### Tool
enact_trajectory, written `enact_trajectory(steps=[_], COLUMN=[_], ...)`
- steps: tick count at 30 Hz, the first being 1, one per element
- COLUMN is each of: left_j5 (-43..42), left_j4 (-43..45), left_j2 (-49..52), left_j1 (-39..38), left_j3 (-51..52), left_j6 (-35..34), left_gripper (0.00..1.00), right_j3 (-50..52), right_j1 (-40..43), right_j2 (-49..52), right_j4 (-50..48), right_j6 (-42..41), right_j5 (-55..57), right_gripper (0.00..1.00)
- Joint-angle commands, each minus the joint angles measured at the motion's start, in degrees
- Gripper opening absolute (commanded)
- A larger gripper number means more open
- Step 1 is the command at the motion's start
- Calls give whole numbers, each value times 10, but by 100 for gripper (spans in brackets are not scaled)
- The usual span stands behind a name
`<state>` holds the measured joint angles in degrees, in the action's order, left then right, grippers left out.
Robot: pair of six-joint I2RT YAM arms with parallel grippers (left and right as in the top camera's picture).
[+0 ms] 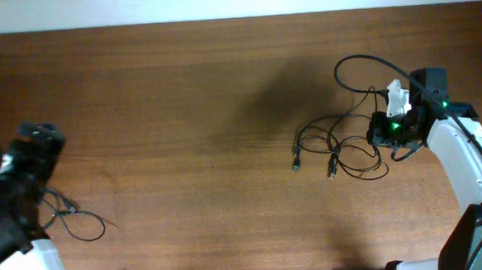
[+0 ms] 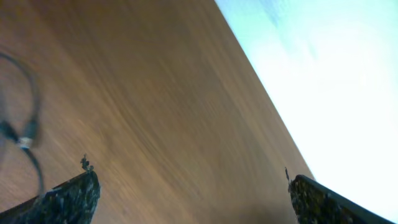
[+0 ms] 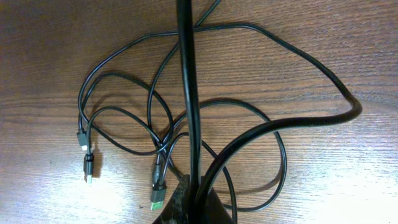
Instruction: Untangle cables
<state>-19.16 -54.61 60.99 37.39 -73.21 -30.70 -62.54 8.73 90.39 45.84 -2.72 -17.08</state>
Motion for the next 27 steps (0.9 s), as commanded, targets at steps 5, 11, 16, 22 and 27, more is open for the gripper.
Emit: enact_trajectory(steps=[5,11,16,22,27], left_j5=[-32,148,190,124,-27], left_j4=[-86,-20,-29,-28,82], left_j2=[35,83,84,139,280], left_j1=[-308,-454,-454,-455,-493], left_j3=[17,17,18,19,19], left_j6=[-11,-53,-54,-75,-66], left_gripper=[99,99,99,99,99], right_j3=[19,33,31,-150,-159], right_j1=[-2,-130,-263,-243,-243], right_j2=[1,1,1,-1,0], right_j4=[4,-27,-64,217,225], right_j6=[6,106,68,67,-58], right_j5=[-36,-348,-208,-145,101], right_gripper=[4,13,54,100,99])
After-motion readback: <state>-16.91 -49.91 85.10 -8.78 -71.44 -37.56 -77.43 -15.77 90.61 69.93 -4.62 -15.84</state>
